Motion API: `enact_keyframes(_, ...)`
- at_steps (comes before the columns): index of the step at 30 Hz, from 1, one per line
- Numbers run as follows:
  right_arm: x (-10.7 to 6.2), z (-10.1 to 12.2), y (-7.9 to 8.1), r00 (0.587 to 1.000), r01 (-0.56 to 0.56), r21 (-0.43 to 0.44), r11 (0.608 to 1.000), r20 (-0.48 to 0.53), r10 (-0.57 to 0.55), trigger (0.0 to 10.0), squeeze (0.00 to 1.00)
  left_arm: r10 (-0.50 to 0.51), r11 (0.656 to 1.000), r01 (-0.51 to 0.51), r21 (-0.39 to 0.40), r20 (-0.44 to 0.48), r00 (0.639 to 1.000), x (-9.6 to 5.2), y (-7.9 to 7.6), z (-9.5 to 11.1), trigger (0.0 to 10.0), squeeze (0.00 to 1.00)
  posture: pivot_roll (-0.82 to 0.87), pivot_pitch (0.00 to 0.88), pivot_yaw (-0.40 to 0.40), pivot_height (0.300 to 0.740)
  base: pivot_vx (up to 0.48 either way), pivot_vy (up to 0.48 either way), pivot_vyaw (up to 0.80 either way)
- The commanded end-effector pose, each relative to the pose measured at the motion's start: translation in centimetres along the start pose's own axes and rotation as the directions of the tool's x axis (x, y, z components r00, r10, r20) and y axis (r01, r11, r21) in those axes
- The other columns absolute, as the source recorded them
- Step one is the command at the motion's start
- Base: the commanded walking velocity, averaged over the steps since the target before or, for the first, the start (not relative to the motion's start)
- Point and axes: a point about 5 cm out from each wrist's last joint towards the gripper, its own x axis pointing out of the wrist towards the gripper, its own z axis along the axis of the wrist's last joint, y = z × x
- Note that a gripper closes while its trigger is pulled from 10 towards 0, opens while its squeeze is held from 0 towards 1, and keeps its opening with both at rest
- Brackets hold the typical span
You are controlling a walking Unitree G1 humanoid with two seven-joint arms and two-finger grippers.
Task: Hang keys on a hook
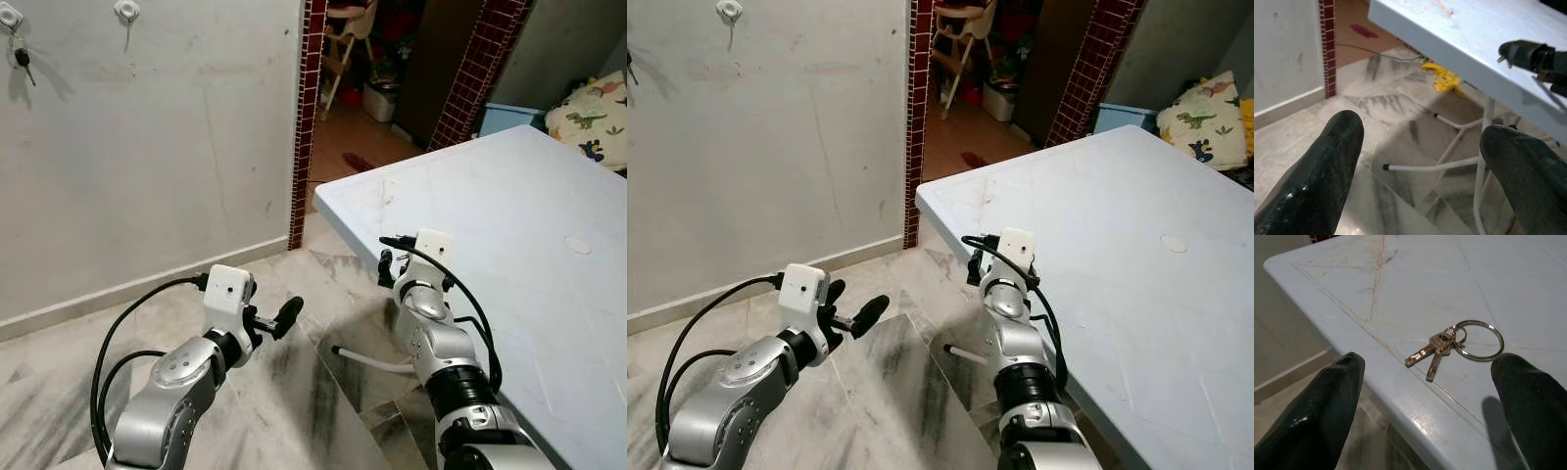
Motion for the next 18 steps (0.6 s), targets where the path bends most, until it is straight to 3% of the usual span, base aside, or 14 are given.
enact_keyframes(1,0.3,0.5,-0.3,0.999,0.020,-0.007,1.000,0.029,-0.020,9.7,0.00,-0.003,1.000,0.003,0.010,0.005,1.000,-0.3,-0.1,0.4,10.0,0.00,0.23,0.023,-0.084,0.740,0.000,0.000,0.00)
enact_keyframes(8,0.7,0.8,-0.4,0.997,-0.020,-0.004,1.000,0.072,0.020,10.0,0.00,0.003,1.000,-0.004,0.021,0.018,1.000,-0.6,0.1,0.8,10.0,0.00,0.24,0.024,-0.085,0.740,0.000,0.000,0.00)
enact_keyframes(10,0.0,2.3,0.3,0.972,-0.114,-0.047,0.992,0.203,0.121,10.0,0.00,-0.001,1.000,-0.002,0.031,0.096,0.995,-0.4,-0.1,2.3,10.0,0.00,0.24,0.021,-0.084,0.740,0.000,0.000,0.00)
enact_keyframes(11,0.0,2.3,0.3,0.972,-0.114,-0.047,0.992,0.203,0.121,10.0,0.00,-0.001,1.000,-0.002,0.031,0.096,0.995,-0.4,-0.1,2.3,10.0,0.00,0.24,0.021,-0.084,0.740,0.000,0.000,0.00)
enact_keyframes(14,-1.6,2.9,-0.4,0.941,-0.134,-0.097,0.986,0.300,0.157,10.0,0.00,0.032,0.998,-0.040,0.050,0.166,0.986,-0.1,-0.1,3.7,10.0,0.00,0.21,0.008,-0.084,0.740,0.000,0.000,0.00)
enact_keyframes(18,-3.3,3.2,-1.5,0.920,-0.131,-0.107,0.986,0.356,0.161,10.0,0.00,0.050,0.998,-0.058,0.041,0.173,0.984,0.1,0.1,3.8,10.0,0.00,0.19,0.001,-0.080,0.740,0.000,0.000,0.00)
